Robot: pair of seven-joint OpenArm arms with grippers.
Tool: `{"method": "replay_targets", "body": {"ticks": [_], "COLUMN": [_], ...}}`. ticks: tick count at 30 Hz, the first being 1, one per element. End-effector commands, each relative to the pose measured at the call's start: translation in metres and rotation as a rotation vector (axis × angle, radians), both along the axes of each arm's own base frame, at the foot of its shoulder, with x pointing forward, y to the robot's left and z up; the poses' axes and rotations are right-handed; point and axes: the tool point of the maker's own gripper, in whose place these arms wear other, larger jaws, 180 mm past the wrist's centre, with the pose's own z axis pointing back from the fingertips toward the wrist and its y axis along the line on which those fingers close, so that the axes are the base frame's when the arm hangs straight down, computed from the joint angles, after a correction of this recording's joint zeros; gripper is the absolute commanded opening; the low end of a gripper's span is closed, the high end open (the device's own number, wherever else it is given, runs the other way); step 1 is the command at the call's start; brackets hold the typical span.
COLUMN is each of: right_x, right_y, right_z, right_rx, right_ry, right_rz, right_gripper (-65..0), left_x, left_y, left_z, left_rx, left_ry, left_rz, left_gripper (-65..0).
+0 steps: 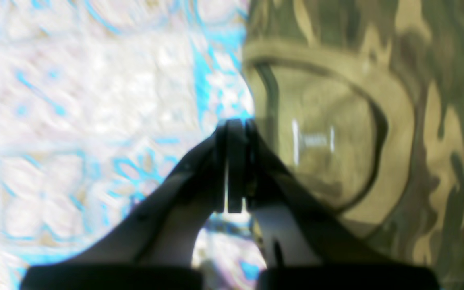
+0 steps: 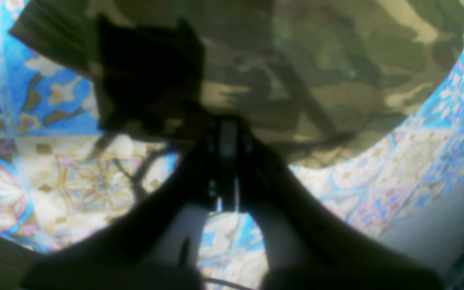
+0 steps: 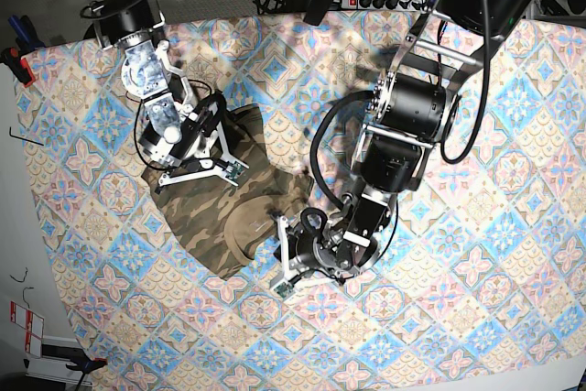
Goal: Fold the T-shirt properly
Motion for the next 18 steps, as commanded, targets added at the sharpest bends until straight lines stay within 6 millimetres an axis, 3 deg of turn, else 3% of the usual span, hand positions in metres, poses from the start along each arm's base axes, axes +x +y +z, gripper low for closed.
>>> {"method": "replay_targets", "body": {"ticks": [1, 5, 8, 11, 14, 18], "right_x": [0.015, 0.025, 0.033, 0.051, 0.072, 0.071], "right_y": [-0.007, -0.075, -0.118, -0.146, -0.149, -0.144], "right_z": [0.013, 0.032, 0.062, 0.081, 0.071, 0.021], "right_rx": [0.005, -0.114, -0.201, -0.255, -0.221, -0.147], "right_ry": [-0.047, -0.115, -0.214, -0.26, -0.237, -0.132], "right_rz": [-0.041, -0.233, -0.343, -0.422, -0.425, -0.4], "right_gripper": [-65.0, -65.0, -65.0, -65.0, -65.0, -65.0], "left_x": [0.019, 0.006, 0.002, -0.003, -0.028, -0.061], "left_y": [-0.008, -0.006, 0.001, 0.012, 0.028, 0.055], "left_z": [0.026, 0.013, 0.02, 0.045, 0.06, 0.059], "left_rx": [-0.033, -0.01, 0.037, 0.087, 0.233, 0.365], "left_ry": [-0.061, -0.028, -0.051, -0.14, -0.209, -0.215], "left_rz": [0.002, 0.0, -0.004, 0.005, -0.069, -0.122], "left_gripper": [-65.0, -65.0, -65.0, -65.0, -65.0, -65.0]}}
